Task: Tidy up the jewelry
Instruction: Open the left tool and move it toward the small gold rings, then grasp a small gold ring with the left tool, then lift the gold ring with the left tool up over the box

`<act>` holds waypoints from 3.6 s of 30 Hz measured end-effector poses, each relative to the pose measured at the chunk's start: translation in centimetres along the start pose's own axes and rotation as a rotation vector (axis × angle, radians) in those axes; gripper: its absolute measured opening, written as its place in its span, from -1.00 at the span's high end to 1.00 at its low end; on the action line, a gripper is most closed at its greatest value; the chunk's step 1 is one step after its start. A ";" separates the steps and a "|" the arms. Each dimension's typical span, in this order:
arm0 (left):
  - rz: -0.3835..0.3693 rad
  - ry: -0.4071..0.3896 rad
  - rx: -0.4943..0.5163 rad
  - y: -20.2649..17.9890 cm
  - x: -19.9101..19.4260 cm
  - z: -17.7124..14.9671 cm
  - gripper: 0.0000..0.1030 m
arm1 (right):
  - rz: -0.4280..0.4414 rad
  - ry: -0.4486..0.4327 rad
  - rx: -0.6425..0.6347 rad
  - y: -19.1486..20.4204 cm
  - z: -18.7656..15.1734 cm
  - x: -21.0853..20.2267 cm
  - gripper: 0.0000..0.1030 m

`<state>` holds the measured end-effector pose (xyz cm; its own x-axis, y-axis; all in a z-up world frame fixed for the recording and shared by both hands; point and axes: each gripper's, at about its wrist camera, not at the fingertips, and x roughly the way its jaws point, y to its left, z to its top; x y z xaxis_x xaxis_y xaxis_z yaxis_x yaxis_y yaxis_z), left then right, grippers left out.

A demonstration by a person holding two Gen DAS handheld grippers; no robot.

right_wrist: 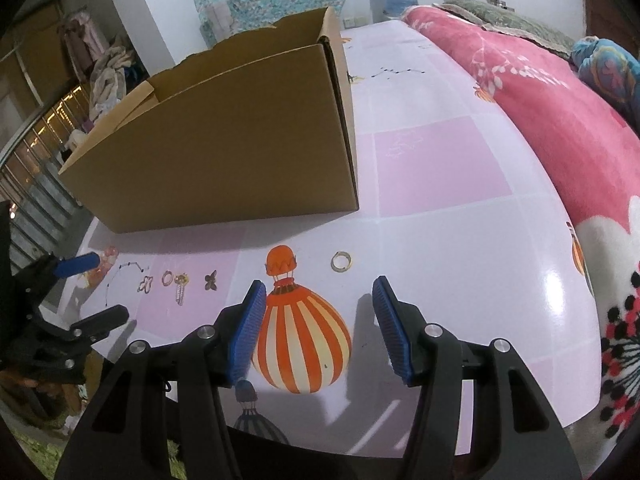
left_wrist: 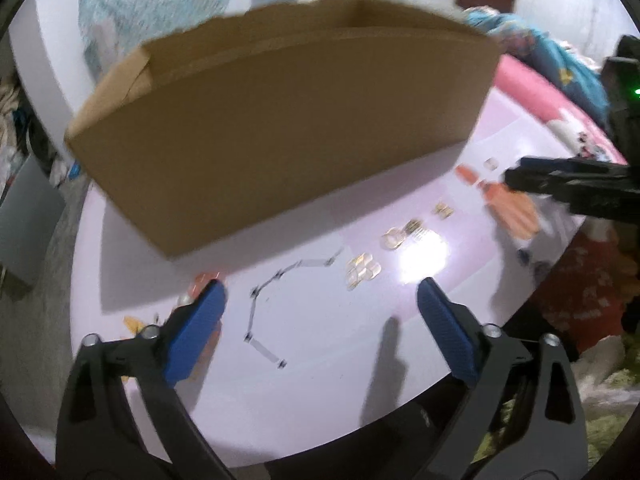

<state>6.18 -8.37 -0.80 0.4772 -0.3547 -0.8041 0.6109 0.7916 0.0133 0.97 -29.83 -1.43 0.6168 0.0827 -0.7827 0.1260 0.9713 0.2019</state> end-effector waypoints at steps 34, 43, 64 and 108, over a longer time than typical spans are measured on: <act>-0.139 0.054 0.204 -3.1 3.7 2.7 0.79 | -0.001 -0.022 0.017 -1.2 1.1 0.6 -0.05; -0.134 0.053 0.157 -2.6 3.3 2.3 0.79 | -0.043 -0.017 -0.075 -0.3 1.5 1.3 0.15; -0.131 0.035 0.151 -2.2 2.6 2.0 0.79 | -0.068 -0.002 -0.130 0.4 1.5 2.2 0.79; -0.064 -0.078 -0.150 10.7 0.1 12.0 0.78 | 0.162 -0.013 -0.189 5.8 16.4 2.5 0.77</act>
<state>20.37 -5.92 6.42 0.4918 -0.4396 -0.7516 0.5430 0.8296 -0.1299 15.97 -27.66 7.45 0.6276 0.2391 -0.7409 -0.1226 0.9702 0.2092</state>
